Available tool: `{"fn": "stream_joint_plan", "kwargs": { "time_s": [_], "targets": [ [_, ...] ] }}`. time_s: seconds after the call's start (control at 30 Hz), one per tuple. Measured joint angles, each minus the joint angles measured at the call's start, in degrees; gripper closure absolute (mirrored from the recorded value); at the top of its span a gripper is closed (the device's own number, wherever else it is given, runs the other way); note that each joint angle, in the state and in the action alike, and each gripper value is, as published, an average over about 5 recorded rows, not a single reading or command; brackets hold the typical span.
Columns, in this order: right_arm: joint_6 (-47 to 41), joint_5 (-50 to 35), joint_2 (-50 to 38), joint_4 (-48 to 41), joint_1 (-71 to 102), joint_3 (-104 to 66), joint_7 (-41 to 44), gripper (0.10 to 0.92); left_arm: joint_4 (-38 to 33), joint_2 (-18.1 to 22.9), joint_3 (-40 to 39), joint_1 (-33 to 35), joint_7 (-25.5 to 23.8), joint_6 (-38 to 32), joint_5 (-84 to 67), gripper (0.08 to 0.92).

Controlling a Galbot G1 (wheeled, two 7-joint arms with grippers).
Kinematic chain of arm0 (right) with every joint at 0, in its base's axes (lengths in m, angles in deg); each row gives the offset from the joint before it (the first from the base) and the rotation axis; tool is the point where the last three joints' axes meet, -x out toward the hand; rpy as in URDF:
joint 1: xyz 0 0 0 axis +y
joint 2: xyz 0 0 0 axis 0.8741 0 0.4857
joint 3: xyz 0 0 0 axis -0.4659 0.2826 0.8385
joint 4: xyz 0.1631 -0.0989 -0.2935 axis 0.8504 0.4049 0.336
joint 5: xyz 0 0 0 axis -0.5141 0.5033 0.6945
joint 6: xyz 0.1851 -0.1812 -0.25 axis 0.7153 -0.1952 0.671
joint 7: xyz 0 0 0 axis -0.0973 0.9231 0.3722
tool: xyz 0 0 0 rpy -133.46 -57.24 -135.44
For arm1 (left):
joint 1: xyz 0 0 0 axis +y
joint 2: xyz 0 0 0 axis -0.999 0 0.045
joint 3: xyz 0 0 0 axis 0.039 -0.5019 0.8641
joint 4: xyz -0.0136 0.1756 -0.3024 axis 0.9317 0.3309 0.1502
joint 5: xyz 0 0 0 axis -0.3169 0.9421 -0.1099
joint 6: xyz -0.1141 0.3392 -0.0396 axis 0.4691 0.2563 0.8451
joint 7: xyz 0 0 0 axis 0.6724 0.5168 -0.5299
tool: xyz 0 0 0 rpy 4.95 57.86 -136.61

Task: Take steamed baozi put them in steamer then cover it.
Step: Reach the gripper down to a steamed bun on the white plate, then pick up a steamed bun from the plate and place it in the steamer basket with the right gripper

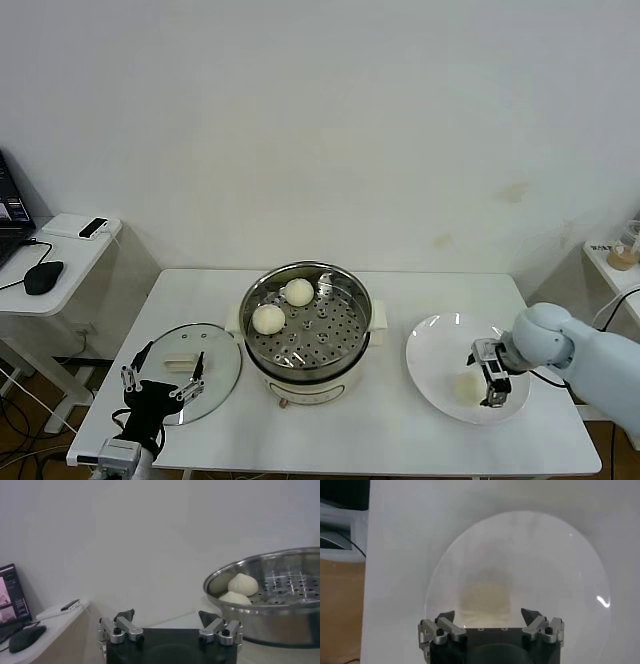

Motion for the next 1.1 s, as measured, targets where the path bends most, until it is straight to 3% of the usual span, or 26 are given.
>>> {"fn": "stream_joint_plan", "kwargs": {
  "time_s": [0.37, 0.77, 1.1],
  "targets": [
    [-0.4, 0.5, 2.8, -3.3, 1.3, -1.1, -1.2, 0.211, 0.6, 0.0, -0.2, -0.7, 0.0, 0.1, 0.0, 0.177],
    [-0.7, 0.2, 3.3, -3.8, 1.1, -1.1, -0.3, 0.385, 0.5, 0.2, -0.3, -0.8, 0.1, 0.1, 0.0, 0.177],
    [1.1, -1.3, 2.0, -2.9, -3.5, 0.2, 3.3, 0.397, 0.0, 0.0, -0.4, -0.6, 0.1, 0.1, -0.1, 0.177]
  ]
}}
